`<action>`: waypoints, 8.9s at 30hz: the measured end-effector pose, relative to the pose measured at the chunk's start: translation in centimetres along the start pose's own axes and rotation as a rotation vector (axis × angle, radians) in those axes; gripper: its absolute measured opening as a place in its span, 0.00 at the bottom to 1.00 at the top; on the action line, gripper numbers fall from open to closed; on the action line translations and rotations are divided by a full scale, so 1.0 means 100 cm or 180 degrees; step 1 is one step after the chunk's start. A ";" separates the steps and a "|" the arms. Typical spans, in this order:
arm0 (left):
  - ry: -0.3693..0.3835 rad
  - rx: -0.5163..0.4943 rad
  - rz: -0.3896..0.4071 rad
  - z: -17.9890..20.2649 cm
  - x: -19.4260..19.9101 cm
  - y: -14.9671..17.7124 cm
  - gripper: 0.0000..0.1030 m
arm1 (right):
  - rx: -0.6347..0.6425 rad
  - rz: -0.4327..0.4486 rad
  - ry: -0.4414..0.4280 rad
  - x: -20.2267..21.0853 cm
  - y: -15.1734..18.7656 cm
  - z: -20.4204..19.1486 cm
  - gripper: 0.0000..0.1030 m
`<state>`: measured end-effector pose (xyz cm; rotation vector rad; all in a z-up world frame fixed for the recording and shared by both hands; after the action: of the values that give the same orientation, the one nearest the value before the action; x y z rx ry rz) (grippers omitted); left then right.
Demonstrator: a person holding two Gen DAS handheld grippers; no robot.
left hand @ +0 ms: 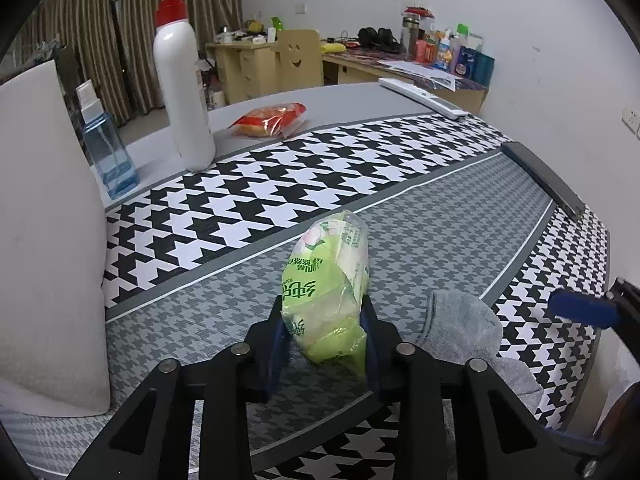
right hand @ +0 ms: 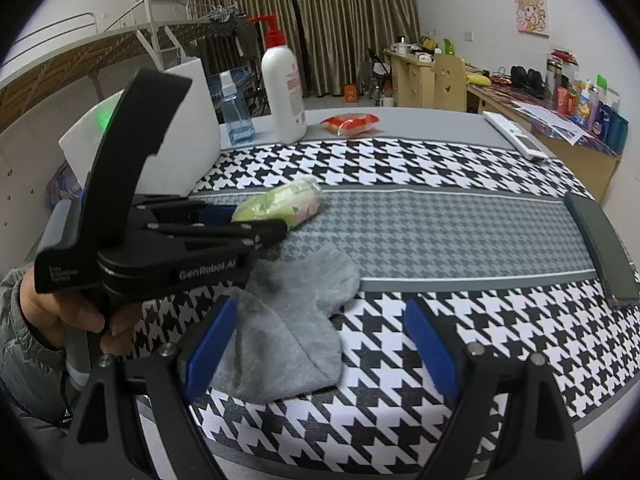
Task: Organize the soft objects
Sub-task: 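Grasp the green tissue packet with the left gripper while the right gripper grasps the grey sock, then lift the tissue packet with the left gripper while the right gripper lifts the grey sock, then open the left gripper over the foam box to drop the tissue packet, then lower the grey sock into the foam box and open the right gripper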
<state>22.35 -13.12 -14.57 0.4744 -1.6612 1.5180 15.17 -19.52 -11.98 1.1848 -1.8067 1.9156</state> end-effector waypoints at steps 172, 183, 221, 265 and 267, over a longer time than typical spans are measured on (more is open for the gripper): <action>-0.1091 0.0604 0.1578 -0.152 0.199 -0.053 0.31 | 0.0507 0.0867 -0.0413 0.031 -0.179 -0.149 0.13; -0.1085 0.0659 0.1466 -0.162 0.188 -0.062 0.31 | 0.0527 0.0830 -0.0394 0.025 -0.181 -0.151 0.13; -0.1500 0.1011 0.1882 -0.206 0.249 -0.020 0.99 | 0.0631 0.0765 -0.0503 0.005 -0.197 -0.191 0.13; -0.1723 0.1238 0.1922 -0.248 0.282 0.030 0.99 | 0.0817 0.0445 -0.0567 -0.045 -0.211 -0.234 0.69; -0.1720 0.1235 0.1915 -0.247 0.281 0.030 0.99 | 0.0833 0.0469 -0.0572 -0.042 -0.211 -0.234 0.71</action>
<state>11.06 17.81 3.55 0.6719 -2.0379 2.3344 23.18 7.59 2.55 1.3811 -1.8171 2.2506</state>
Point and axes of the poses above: each gripper's, at about its wrist camera, not at the fingertips, and x roughly against the way its jaws point, z to its right, y to its underside, the point moved 5 cm from there along -x, roughly the way its jaws point, and after that the axes turned 2 degrees about x, right-handed, at the moved point
